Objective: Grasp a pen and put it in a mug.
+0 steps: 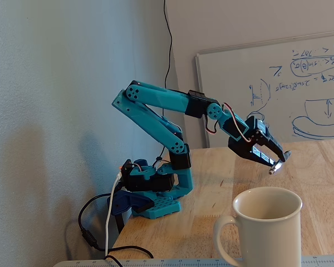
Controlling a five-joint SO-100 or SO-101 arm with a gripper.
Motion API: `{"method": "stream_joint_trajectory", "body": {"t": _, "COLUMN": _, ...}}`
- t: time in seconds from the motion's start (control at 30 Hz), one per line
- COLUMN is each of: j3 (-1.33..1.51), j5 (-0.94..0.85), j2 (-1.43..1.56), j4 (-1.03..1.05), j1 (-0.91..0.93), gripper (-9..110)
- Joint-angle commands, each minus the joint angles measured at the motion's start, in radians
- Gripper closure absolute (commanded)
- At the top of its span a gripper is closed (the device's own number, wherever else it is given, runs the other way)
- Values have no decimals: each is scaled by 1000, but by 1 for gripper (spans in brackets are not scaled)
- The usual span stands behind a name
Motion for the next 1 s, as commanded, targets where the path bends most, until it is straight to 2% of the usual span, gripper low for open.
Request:
{"method": "stream_joint_trajectory", "body": {"t": 0.0, "j3": -18, "j5": -403, "j2": 109, "j4": -8, "j1": 77, "gripper": 101}}
{"method": "stream_joint_trajectory", "body": {"t": 0.27, "j3": 15, "j5": -1051, "j2": 304, "j4": -12, "j1": 291, "gripper": 101}}
{"method": "stream_joint_trajectory", "body": {"t": 0.57, "j3": 67, "j5": -1624, "j2": 572, "j4": -12, "j1": 509, "gripper": 101}}
{"method": "stream_joint_trajectory", "body": {"t": 0.77, "j3": 71, "j5": -1822, "j2": 710, "j4": -12, "j1": 623, "gripper": 101}}
{"method": "stream_joint_trajectory", "body": {"t": 0.97, "j3": 71, "j5": -1838, "j2": 788, "j4": -11, "j1": 749, "gripper": 101}}
